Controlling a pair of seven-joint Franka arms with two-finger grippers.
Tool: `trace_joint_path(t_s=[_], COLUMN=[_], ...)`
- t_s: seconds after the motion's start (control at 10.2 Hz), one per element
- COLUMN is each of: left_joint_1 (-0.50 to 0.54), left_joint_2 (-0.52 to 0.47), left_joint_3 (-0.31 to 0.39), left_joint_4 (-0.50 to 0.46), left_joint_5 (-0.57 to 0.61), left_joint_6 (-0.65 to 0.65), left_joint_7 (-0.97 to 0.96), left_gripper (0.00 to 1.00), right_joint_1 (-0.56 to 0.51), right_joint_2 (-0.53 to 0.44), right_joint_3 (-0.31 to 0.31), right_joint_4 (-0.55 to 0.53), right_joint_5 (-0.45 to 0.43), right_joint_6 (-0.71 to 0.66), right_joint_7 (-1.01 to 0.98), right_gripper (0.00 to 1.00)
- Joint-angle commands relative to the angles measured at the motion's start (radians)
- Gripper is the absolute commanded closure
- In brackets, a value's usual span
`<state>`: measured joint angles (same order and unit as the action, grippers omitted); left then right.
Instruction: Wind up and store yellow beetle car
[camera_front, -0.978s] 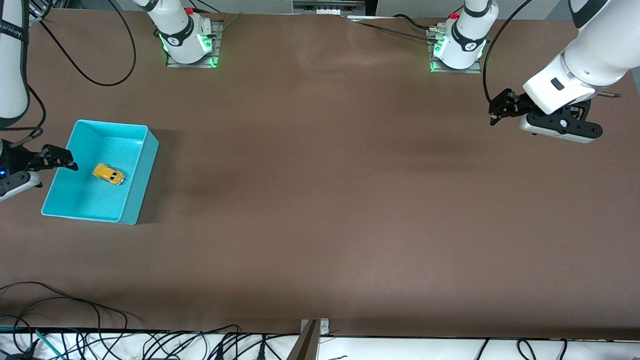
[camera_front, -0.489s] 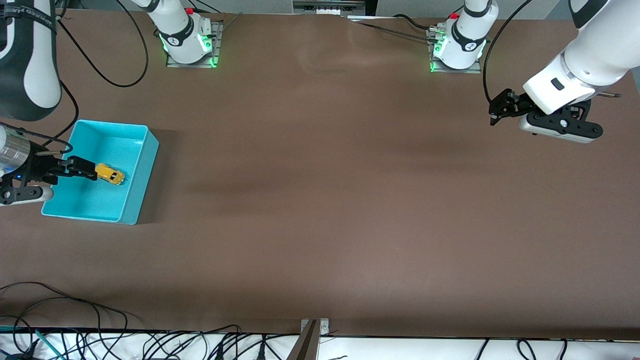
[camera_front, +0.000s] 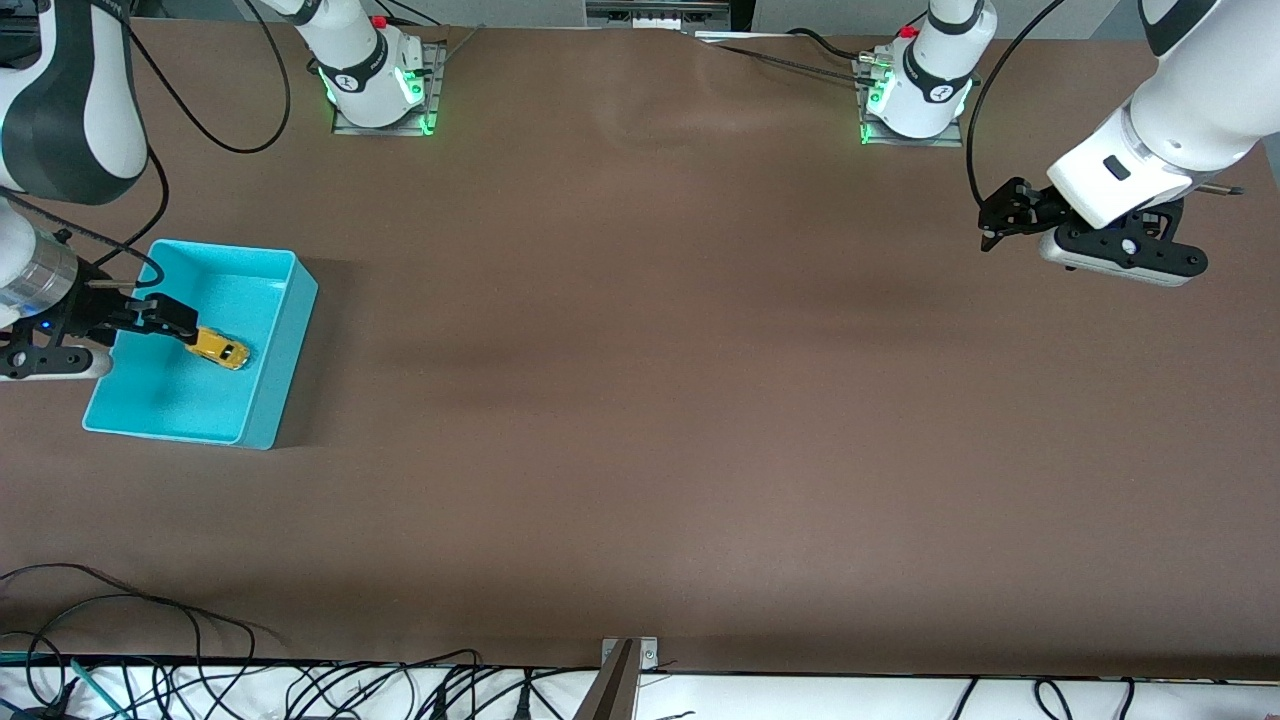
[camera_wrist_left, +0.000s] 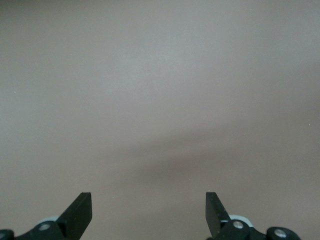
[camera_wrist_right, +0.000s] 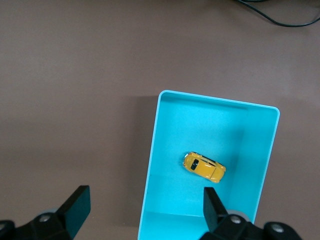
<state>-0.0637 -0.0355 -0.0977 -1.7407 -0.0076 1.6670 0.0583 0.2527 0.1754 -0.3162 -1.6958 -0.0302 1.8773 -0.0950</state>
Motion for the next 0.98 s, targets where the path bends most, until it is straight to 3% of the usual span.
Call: trace_joint_path(t_s=[0.0, 0.68, 0.88], left_joint_1=[0.01, 0.067, 0.078], left_joint_2=[0.031, 0.085, 0.083], left_joint_3=[0.009, 0.009, 0.004], left_joint_4=[0.029, 0.107, 0.107], left_joint_5=[-0.002, -0.006, 0.0], left_joint_6=[-0.004, -0.004, -0.007], left_joint_7=[0.003, 0.009, 0.014], left_gripper=[0.0, 0.0, 0.0], right_joint_1=[0.014, 0.014, 0.013], right_joint_2=[-0.034, -0.028, -0.028], right_joint_3=[0.002, 0.0, -0.003], right_joint_4=[-0.027, -0.016, -0.016], right_joint_5=[-0.017, -0.005, 0.085], right_joint_6=[0.019, 0.019, 0.017], right_joint_7=[0.037, 0.097, 0.1], right_gripper=[0.0, 0.0, 0.0])
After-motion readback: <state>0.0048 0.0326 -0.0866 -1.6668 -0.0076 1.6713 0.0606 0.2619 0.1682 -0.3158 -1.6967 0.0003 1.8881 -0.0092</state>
